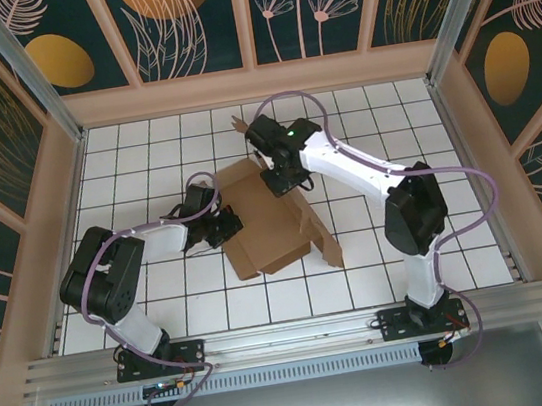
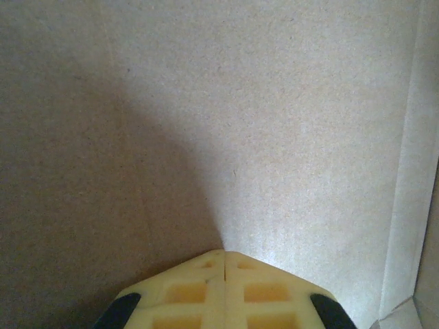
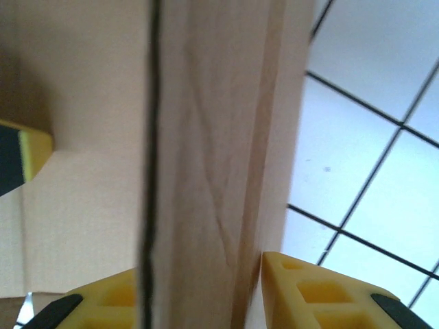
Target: Fold the paper box
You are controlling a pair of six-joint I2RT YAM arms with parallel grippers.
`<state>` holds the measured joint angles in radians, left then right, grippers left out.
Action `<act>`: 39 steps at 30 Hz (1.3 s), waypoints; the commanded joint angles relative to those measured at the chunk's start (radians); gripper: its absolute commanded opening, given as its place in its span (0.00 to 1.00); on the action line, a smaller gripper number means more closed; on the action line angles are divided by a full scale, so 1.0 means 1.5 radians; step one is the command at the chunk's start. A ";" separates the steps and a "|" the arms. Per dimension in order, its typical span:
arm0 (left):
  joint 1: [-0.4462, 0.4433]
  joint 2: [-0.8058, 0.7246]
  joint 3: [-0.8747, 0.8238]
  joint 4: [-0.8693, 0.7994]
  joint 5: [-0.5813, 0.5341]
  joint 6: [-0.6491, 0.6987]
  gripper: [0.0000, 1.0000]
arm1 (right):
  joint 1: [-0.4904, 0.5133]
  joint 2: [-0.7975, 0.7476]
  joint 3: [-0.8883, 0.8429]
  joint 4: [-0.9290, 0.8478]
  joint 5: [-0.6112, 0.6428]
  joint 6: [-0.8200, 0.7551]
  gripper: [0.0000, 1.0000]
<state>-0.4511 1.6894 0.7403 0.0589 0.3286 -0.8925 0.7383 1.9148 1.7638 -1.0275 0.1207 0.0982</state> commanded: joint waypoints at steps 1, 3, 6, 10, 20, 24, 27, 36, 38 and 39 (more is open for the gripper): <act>0.002 -0.008 0.000 -0.062 -0.051 0.015 0.05 | -0.029 -0.043 -0.019 0.012 0.032 -0.015 0.32; 0.003 -0.015 0.002 -0.069 -0.058 0.018 0.05 | -0.050 -0.058 -0.044 0.034 0.019 -0.013 0.32; 0.002 -0.033 0.010 -0.081 -0.066 0.019 0.09 | -0.085 -0.086 -0.100 0.085 -0.032 -0.008 0.30; 0.002 -0.067 0.029 -0.091 -0.069 0.022 0.19 | -0.124 -0.113 -0.171 0.148 -0.128 0.006 0.30; 0.006 -0.074 0.065 -0.092 -0.028 0.035 0.40 | -0.206 -0.167 -0.319 0.276 -0.307 0.053 0.30; 0.005 -0.048 0.067 -0.071 0.006 0.031 0.41 | -0.221 -0.167 -0.383 0.346 -0.392 0.084 0.31; 0.005 -0.031 0.065 -0.061 -0.002 0.025 0.39 | -0.223 -0.151 -0.408 0.372 -0.407 0.087 0.32; 0.007 0.011 0.046 -0.066 -0.049 0.021 0.32 | -0.285 -0.143 -0.418 0.394 -0.249 0.080 0.51; 0.008 0.013 0.045 -0.069 -0.054 0.024 0.32 | -0.304 -0.141 -0.431 0.414 -0.264 0.083 0.50; 0.007 0.012 0.045 -0.071 -0.056 0.025 0.31 | -0.312 -0.137 -0.436 0.422 -0.275 0.084 0.48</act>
<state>-0.4496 1.6962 0.8200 -0.0471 0.2771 -0.8616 0.2970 1.6985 1.1378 -0.4484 -0.2989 0.2165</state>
